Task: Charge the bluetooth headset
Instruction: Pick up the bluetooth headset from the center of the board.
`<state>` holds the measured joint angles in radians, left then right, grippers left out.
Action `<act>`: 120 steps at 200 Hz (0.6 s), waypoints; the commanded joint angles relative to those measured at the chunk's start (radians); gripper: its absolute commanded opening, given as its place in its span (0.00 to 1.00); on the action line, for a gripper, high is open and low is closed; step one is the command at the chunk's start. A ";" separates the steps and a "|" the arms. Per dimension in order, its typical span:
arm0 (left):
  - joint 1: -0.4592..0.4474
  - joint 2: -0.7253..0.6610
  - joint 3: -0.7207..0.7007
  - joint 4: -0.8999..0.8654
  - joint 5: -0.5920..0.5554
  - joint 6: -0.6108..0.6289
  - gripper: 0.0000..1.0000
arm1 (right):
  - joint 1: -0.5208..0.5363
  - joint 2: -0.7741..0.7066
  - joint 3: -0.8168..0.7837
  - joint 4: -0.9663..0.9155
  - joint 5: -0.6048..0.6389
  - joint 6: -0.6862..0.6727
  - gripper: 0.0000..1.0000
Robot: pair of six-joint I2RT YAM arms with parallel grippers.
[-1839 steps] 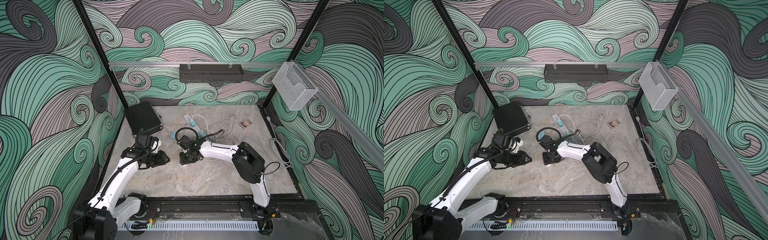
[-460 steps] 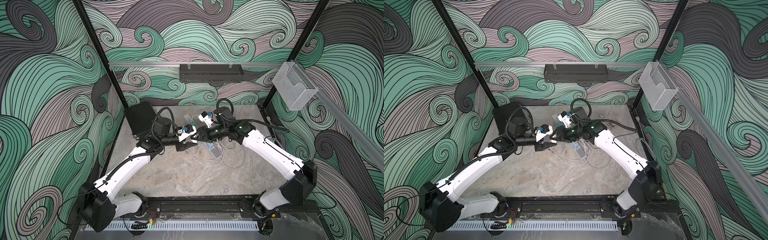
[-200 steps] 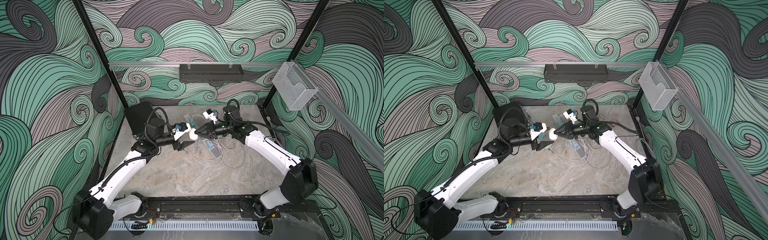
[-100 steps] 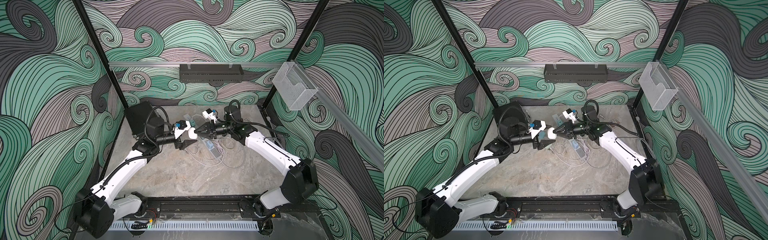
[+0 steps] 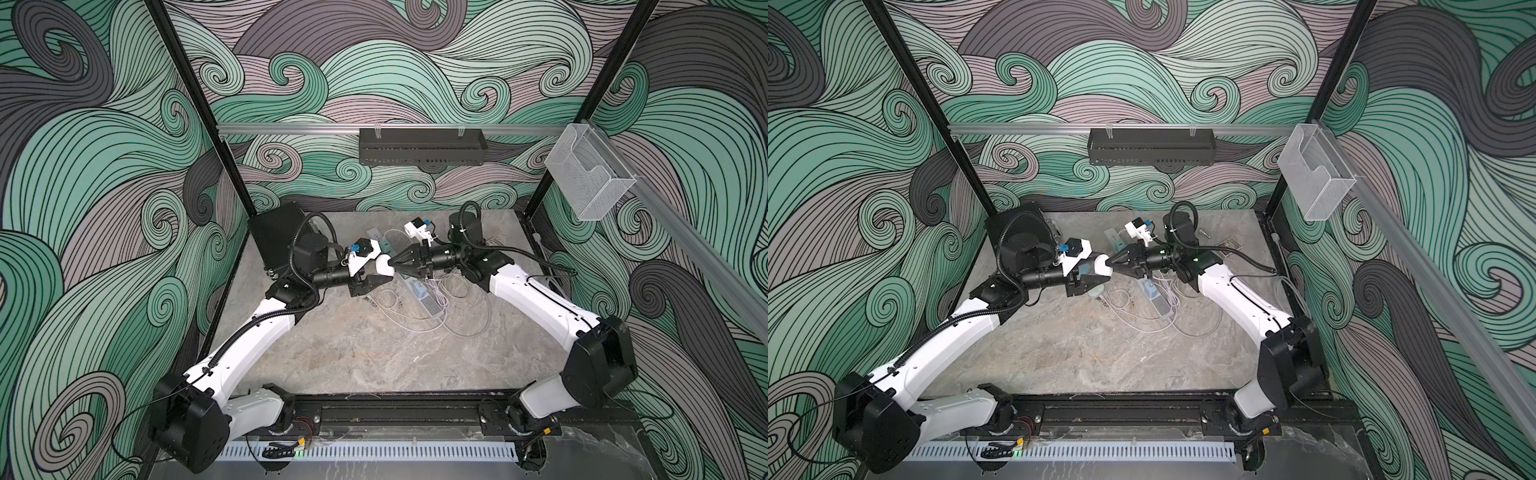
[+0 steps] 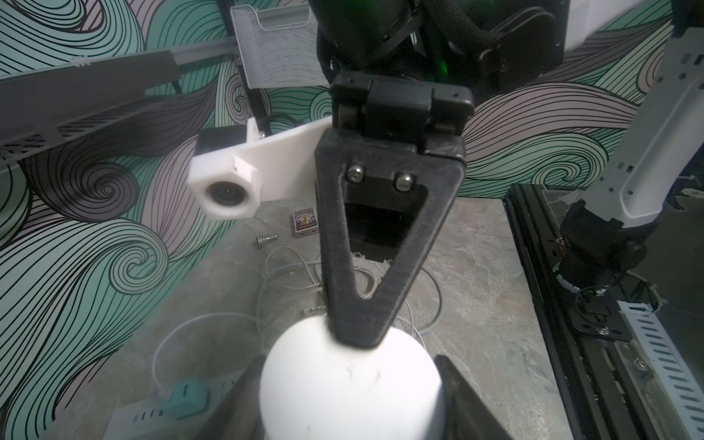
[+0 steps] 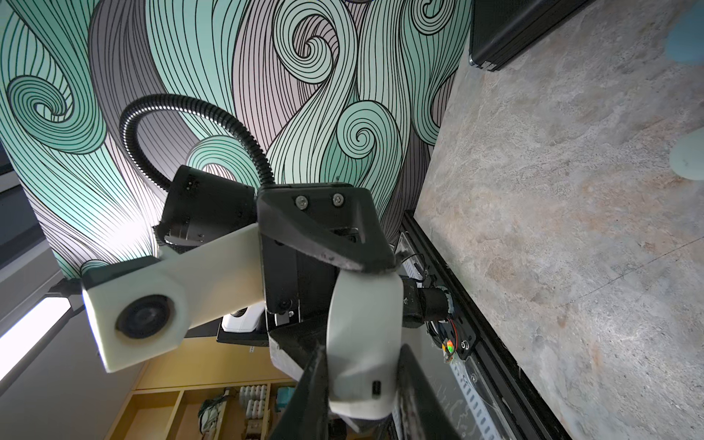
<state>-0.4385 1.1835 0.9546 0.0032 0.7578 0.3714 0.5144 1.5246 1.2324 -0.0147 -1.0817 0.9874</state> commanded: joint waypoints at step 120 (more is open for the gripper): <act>0.033 -0.086 -0.049 -0.243 -0.186 -0.170 0.35 | -0.297 -0.196 -0.034 -0.675 0.687 -0.528 0.59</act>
<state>-0.4149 1.1252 0.9337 -0.1684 0.6308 0.2752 0.2611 1.3308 1.2049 -0.4847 -0.6300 0.6300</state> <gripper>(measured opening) 0.589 0.621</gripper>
